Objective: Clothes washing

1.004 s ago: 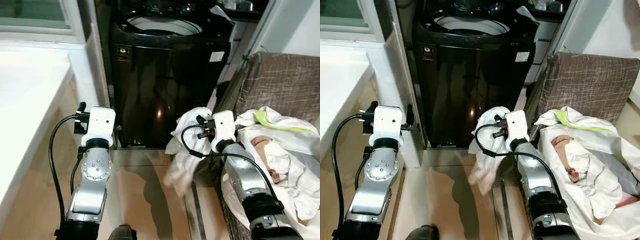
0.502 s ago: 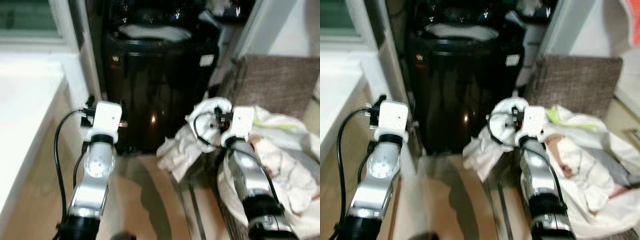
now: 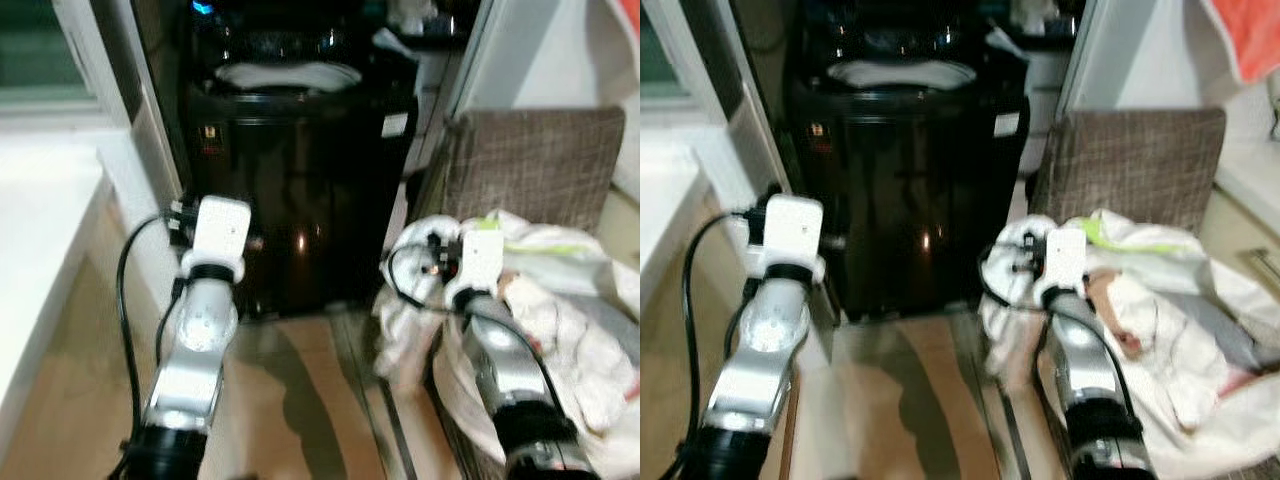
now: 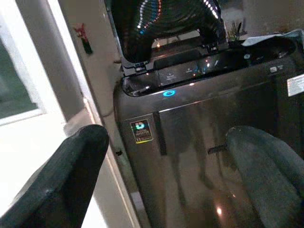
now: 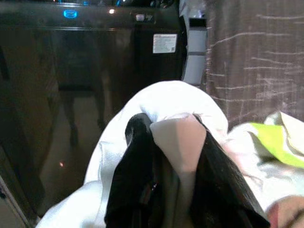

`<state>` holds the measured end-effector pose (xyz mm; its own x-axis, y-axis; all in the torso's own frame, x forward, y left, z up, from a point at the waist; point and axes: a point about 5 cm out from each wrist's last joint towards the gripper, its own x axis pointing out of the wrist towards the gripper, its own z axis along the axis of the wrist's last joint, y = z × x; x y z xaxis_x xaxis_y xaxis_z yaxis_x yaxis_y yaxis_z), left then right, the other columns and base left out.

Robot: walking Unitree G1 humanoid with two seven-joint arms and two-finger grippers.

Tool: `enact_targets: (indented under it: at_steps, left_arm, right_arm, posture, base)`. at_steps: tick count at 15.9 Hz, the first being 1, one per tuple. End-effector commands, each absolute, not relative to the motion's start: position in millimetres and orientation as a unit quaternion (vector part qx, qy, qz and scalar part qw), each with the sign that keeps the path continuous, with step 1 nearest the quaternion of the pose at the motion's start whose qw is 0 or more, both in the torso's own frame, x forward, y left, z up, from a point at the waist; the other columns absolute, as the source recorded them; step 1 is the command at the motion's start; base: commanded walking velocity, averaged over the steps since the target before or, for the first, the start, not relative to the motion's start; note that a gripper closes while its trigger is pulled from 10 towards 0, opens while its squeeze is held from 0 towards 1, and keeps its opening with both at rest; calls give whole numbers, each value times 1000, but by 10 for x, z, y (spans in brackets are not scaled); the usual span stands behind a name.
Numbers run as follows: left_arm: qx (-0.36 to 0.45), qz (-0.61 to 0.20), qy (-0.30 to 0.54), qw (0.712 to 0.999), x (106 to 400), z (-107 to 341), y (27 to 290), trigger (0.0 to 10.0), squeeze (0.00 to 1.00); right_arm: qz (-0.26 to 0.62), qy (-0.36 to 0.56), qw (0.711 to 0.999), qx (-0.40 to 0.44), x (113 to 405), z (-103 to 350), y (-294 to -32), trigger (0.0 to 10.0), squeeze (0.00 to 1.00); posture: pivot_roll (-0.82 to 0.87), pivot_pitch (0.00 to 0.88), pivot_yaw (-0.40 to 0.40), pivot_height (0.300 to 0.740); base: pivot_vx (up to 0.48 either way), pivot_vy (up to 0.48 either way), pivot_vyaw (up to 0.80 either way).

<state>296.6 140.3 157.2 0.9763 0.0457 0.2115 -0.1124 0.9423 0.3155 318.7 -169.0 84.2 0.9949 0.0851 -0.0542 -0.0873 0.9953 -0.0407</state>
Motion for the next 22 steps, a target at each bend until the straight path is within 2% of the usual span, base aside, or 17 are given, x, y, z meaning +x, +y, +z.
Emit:
enact_targets:
  at_steps: [1, 8, 12, 17, 22]
  left_arm:
    - [171, 65, -89, 979, 2970, 1555, 1519, 10000, 0]
    - [165, 69, -89, 980, 2973, 1552, 1506, 10000, 0]
    - [166, 68, -91, 980, 2975, 1555, 1500, 10000, 0]
    - [164, 71, -90, 980, 2951, 1546, 1507, 10000, 0]
    - [169, 71, -96, 978, 2949, 1552, 1494, 10000, 0]
  right_arm:
    - [96, -33, 994, -40, 3343, 1157, -1485, 10000, 0]
    - [125, -70, 989, -44, 3464, 1404, -1438, 10000, 0]
    - [110, -59, 991, -53, 3512, 1375, -1464, 10000, 0]
    - [137, -58, 988, -47, 3496, 1356, -1343, 10000, 0]
    - [138, -42, 988, -45, 3472, 1249, -1332, 10000, 0]
  posture:
    - [8, 0, -30, 740]
    - [16, 0, -40, 740]
    - [18, 0, -43, 740]
    - [29, 0, -57, 740]
    - [37, 0, -61, 740]
  base:
    - [480, 0, 0]
    - [480, 0, 105]
    - [480, 0, 652]
    - [480, 0, 0]
    - [480, 0, 136]
